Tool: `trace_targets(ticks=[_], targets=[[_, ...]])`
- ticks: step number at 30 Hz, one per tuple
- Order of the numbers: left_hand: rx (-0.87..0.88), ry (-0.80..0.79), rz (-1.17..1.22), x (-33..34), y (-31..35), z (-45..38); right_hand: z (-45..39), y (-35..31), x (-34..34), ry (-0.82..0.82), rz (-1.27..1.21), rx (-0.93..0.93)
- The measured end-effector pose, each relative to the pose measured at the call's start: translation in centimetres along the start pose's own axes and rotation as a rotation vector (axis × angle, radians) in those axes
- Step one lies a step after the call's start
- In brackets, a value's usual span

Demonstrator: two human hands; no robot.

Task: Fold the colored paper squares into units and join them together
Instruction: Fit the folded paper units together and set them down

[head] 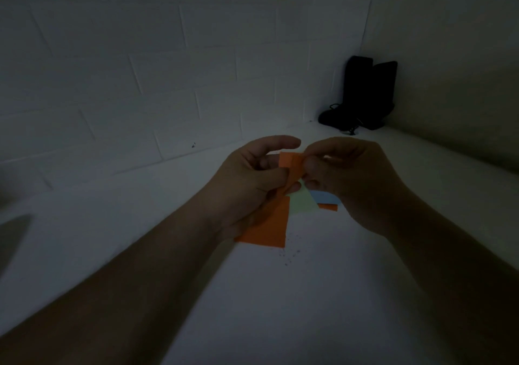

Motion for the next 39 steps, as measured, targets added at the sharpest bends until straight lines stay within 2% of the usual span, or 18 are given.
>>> trace_targets(ticks=[9,15,19,24,30,36,39], targets=[[0.003,0.019,-0.029,0.0,0.0,0.2,0.0,0.4,-0.3,0.070,-0.047,0.043],[-0.022,0.112,-0.065,-0.8,0.0,0.2,0.0,0.6,-0.8,0.100,-0.004,0.074],[0.034,0.180,-0.160,-1.2,0.4,0.4,0.0,0.5,-0.9,0.120,0.027,0.067],[0.087,0.189,-0.226,-1.3,0.7,0.4,-0.1,0.5,-1.3,0.136,0.059,0.073],[0.127,0.220,-0.260,-2.1,0.9,0.4,-0.1,0.0,-1.3,0.068,0.109,0.047],[0.163,0.230,-0.405,-2.2,1.3,0.4,-0.1,0.6,-2.0,0.112,0.194,0.073],[0.168,0.237,-0.403,-2.3,1.4,0.3,-0.1,0.7,-2.3,0.138,0.178,0.069]])
Point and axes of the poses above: each hand's wrist, its own z-axis away from the middle knuckle, its own x-axis out of the palm, y = z × x, the point moved 8 cm from there along -z, towards the middle knuckle, and after that the axes turned 5 degrees about -y, right-handed, at the moved point
